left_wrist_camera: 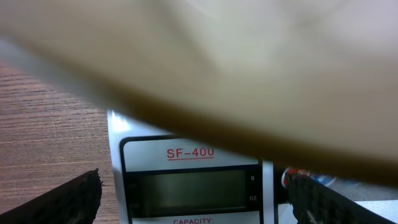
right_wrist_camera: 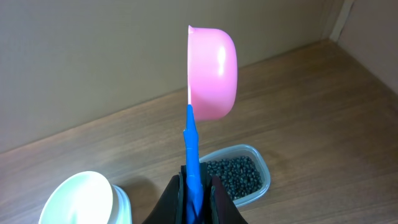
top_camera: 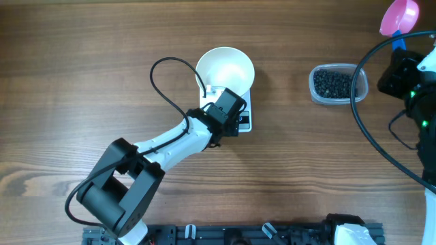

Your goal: Scoop item into bowl and weigh 150g on scale

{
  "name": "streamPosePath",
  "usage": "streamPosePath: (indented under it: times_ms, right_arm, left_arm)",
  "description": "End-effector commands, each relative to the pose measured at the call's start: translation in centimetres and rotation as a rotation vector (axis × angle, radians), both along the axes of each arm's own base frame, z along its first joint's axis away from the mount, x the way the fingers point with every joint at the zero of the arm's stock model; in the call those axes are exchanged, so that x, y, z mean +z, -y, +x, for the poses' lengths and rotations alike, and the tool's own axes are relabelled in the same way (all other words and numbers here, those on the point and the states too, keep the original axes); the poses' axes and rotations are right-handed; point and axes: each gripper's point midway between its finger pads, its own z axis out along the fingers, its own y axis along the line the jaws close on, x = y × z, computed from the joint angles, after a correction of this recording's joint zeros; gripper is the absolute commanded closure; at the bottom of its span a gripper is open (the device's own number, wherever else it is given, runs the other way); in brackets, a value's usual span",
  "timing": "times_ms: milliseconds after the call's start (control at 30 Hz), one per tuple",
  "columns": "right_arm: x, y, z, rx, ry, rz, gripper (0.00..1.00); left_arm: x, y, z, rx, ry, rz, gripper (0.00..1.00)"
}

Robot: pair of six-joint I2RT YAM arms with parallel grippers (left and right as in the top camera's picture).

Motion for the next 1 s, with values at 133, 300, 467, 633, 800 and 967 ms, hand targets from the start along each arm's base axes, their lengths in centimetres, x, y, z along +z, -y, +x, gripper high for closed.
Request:
streamPosePath:
  times_ms: [133, 300, 467, 633, 800, 967]
  right_arm:
    - [0.9, 0.0, -0.1, 0.012, 0.021, -0.016, 0.96]
    - [0.9, 0.0, 0.0, 0.012, 0.020, -0.015, 0.96]
    - [0.8, 0.0, -0.1, 0.013, 0.017, -0.016, 0.96]
    - [0.9, 0.0, 0.0, 0.012, 0.019, -0.016, 0.96]
    - [0.9, 0.0, 0.0, 0.012, 0.019, -0.015, 0.96]
    - [0.9, 0.0, 0.0, 0.012, 0.020, -0.016, 0.96]
  left_arm:
    - [-1.5, -0.6, 0.0, 0.000, -0.025, 0.045, 0.00]
    - [-1.6, -0.8, 0.1, 0.007, -0.026, 0.046, 0.00]
    - [-2.2, -1.5, -0.4, 0.012, -0.047, 0.063, 0.00]
    - [-3.0, -2.0, -1.1, 0.010, -0.066, 0.074, 0.00]
    - [-3.6, -2.2, -1.2, 0.011, -0.080, 0.086, 0.00]
    - [-1.3, -1.7, -0.7, 0.009, -0.032, 0.049, 0.00]
